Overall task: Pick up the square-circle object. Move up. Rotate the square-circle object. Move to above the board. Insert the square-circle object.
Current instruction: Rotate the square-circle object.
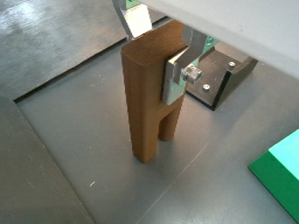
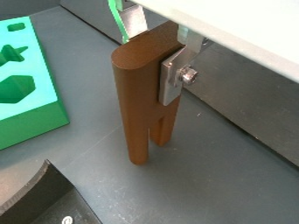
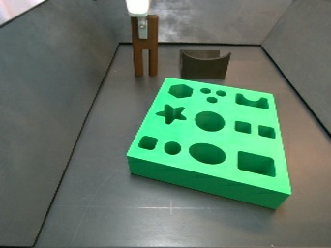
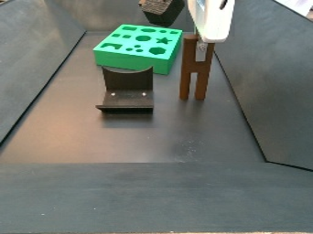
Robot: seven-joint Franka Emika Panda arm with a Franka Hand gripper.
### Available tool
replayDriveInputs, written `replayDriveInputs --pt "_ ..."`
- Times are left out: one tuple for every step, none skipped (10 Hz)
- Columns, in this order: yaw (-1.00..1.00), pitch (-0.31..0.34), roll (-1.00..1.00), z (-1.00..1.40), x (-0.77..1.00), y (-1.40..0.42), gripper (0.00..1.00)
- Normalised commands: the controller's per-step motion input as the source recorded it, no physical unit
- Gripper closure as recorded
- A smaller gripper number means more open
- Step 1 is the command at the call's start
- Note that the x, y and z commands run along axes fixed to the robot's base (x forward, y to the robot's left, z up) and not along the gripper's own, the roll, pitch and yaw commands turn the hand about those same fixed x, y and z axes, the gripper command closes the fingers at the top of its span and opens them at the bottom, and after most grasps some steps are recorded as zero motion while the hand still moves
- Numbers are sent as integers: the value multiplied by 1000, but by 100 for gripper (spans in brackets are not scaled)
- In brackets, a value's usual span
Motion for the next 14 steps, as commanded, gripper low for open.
replayDriveInputs --pt "-38 -50 -211 -106 3 12 100" --pt "-38 -50 -211 -106 3 12 100" --pt "-38 -50 -211 -106 3 12 100" --pt "-38 -50 -211 -105 3 12 100" --pt "-38 -50 -211 -105 3 12 100" --pt "-38 -50 -211 -105 3 12 100" --pt "-38 -50 -11 0 0 0 0" --pt "-34 -49 -13 1000 0 0 0" --pt "-32 -33 -14 1000 -16 0 0" --pt "-30 8 -10 1000 -34 5 0" --pt "-27 25 -3 878 -27 11 0" --pt "-25 36 3 704 -17 12 0" --pt "-22 51 9 522 -7 15 0" --pt "-19 62 13 399 2 15 0"
